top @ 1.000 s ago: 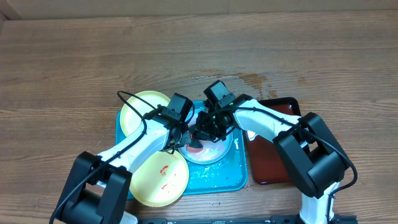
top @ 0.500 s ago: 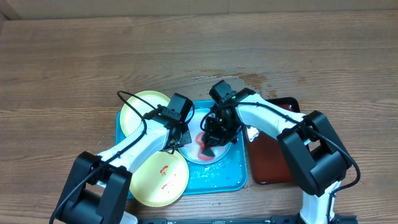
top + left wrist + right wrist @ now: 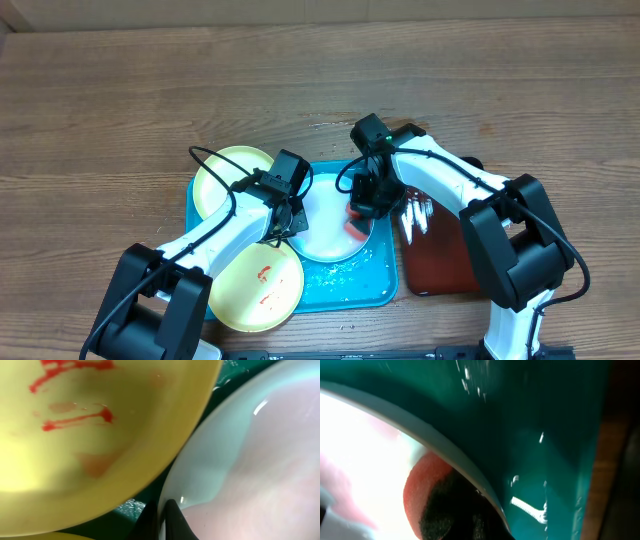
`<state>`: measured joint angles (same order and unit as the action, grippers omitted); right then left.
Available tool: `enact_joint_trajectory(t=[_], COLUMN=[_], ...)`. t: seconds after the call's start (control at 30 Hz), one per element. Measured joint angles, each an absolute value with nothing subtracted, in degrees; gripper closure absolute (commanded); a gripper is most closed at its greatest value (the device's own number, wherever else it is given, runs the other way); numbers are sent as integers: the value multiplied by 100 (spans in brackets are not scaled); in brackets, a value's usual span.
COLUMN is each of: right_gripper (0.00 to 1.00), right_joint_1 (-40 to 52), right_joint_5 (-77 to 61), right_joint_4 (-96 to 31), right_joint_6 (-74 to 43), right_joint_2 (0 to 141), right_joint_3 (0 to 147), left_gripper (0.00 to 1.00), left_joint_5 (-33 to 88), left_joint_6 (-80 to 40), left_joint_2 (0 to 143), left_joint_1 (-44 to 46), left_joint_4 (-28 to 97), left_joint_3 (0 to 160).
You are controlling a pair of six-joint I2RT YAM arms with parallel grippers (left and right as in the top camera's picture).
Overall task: Clean dirty plates on tray and stack at the side
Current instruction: 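Keep scrubbing the white plate with the sponge while left gripper holds rim, then carry the sponge with the right gripper back onto the dark tray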
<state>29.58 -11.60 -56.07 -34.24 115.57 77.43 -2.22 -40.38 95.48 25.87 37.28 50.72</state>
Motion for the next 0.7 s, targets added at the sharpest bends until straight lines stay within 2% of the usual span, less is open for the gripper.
enact_joint_trajectory(t=[0.4, 0.7], right_gripper=[96, 96], right_joint_1=[2987, 3035], right_joint_5=[-504, -25], right_joint_4=[-5369, -6010], right_joint_6=[-2950, -2698], right_joint_2=[11745, 11819], right_joint_3=[8313, 9035], left_gripper=[95, 96], left_joint_5=[-99, -165], left_joint_6=[-4060, -4062], left_joint_2=[9550, 9555], left_joint_1=[2587, 2582], left_joint_4=[3640, 3675], left_joint_3=[5085, 5089])
